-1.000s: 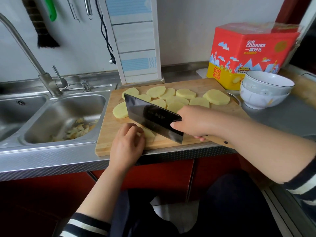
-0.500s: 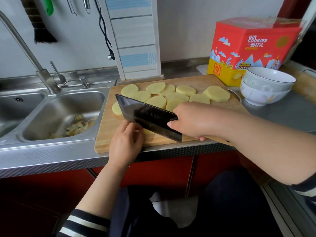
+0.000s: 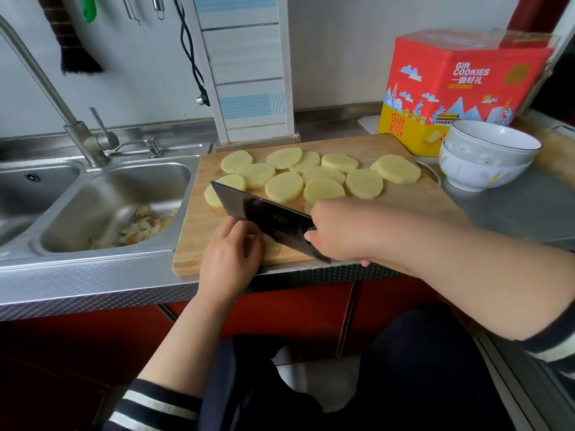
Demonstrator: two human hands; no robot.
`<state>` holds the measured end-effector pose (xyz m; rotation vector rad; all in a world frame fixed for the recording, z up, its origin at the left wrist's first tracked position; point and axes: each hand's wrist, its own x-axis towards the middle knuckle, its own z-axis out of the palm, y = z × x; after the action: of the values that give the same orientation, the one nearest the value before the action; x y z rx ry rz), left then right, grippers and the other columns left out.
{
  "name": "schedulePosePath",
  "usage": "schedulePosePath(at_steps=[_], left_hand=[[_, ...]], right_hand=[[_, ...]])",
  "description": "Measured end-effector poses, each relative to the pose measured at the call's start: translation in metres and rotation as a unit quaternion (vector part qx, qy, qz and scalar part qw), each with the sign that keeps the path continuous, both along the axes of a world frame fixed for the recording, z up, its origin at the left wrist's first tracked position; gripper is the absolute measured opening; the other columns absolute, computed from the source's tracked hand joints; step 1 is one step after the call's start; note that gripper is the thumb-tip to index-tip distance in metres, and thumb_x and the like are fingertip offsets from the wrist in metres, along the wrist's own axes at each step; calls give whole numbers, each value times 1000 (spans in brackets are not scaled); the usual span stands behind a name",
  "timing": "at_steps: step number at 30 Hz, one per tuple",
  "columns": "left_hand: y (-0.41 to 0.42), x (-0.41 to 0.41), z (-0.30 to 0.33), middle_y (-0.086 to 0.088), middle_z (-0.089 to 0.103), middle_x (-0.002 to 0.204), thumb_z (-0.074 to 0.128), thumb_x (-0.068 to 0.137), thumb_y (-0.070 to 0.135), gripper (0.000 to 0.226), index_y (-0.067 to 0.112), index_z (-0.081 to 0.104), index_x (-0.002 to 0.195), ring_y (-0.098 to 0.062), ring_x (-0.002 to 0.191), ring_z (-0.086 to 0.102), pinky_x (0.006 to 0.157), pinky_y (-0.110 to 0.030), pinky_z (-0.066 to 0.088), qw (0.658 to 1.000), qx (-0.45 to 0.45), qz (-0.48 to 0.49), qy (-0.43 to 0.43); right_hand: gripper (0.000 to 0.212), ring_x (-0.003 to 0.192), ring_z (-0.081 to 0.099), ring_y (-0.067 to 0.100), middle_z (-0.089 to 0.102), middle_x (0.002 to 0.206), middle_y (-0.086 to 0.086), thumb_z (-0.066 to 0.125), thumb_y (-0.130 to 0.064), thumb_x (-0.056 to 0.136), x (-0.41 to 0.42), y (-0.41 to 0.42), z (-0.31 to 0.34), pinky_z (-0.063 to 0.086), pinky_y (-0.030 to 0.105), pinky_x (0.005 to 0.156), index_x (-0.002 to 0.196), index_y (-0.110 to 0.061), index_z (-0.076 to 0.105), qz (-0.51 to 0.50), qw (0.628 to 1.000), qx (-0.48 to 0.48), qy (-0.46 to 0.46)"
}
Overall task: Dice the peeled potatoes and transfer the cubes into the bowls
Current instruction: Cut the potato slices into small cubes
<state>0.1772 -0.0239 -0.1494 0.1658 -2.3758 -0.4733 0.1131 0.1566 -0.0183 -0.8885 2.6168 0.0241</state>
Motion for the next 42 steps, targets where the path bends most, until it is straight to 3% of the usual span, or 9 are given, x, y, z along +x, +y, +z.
schedulePosePath(at_steps=[7, 15, 20, 23, 28, 33, 36, 39, 42], left_hand=[[2, 1, 3, -1, 58, 95, 67, 88, 10, 4, 9, 63, 90, -7, 76, 47, 58, -8, 30, 1000, -3, -8, -2], [-3, 2, 4, 4, 57, 99, 67, 90, 17, 9, 10, 65, 95, -13, 83, 56, 68, -20, 39, 999, 18, -18, -22], [-22, -3, 16, 6, 48, 117, 78, 80, 24, 41, 17, 56, 114, -5, 97, 50, 87, -29, 48, 989, 92, -48, -101], [-36, -14, 32, 5, 41, 122, 83, 74, 26, 53, 16, 54, 116, -10, 107, 45, 97, -35, 46, 980, 74, -70, -169], [-40, -23, 51, 9, 37, 126, 84, 70, 36, 68, 23, 48, 126, -15, 117, 42, 104, -41, 41, 966, 34, -99, -237], [-27, -27, 61, 13, 20, 158, 78, 76, 44, 89, 32, 29, 150, -15, 144, 17, 117, -38, 18, 936, -29, -143, -321], [-26, -38, 67, 15, 11, 161, 74, 82, 42, 89, 35, 20, 153, -9, 147, 7, 117, -31, 10, 900, -47, -183, -394], [-33, -45, 72, 12, 17, 160, 77, 78, 44, 97, 33, 18, 154, -11, 147, 13, 118, -31, 14, 887, -15, -176, -426], [-52, -36, 81, 15, 32, 152, 80, 65, 61, 99, 35, 33, 149, -7, 142, 27, 116, -29, 22, 911, 143, -171, -347]], right_hand=[[37, 40, 52, 16, 56, 55, 7, 40, -37, 103, -6, 9, 6, 46, 21, 41, 104, -5, 57, -19, 998, -54, -36], [28, 34, 51, 12, 57, 50, 4, 41, -40, 101, -11, 23, 29, 41, 18, 43, 97, -13, 51, -14, 994, -112, -1], [27, 36, 51, 15, 57, 51, 5, 42, -40, 101, -19, 35, 31, 43, 22, 45, 94, -14, 48, -24, 989, -144, 9], [32, 42, 53, 18, 59, 58, 9, 44, -40, 100, -28, 43, 33, 50, 29, 50, 75, -20, 43, -45, 981, -187, 8], [31, 43, 50, 17, 58, 64, 10, 46, -39, 100, -34, 53, 29, 49, 27, 46, 73, -25, 40, -59, 975, -214, -8], [32, 42, 51, 15, 58, 63, 7, 45, -40, 100, -34, 58, 26, 47, 25, 47, 72, -27, 39, -49, 977, -205, 5], [33, 46, 52, 14, 56, 59, 3, 43, -42, 100, -33, 62, 28, 38, 24, 48, 72, -25, 44, -31, 979, -191, 70], [39, 56, 48, 14, 52, 64, 0, 42, -45, 100, -35, 69, 22, 28, 28, 47, 68, -23, 43, -10, 965, -178, 192], [30, 69, 59, 23, 64, 77, -1, 41, -43, 98, -42, 83, 3, 30, 28, 48, 95, -24, 65, 46, 917, -188, 350]])
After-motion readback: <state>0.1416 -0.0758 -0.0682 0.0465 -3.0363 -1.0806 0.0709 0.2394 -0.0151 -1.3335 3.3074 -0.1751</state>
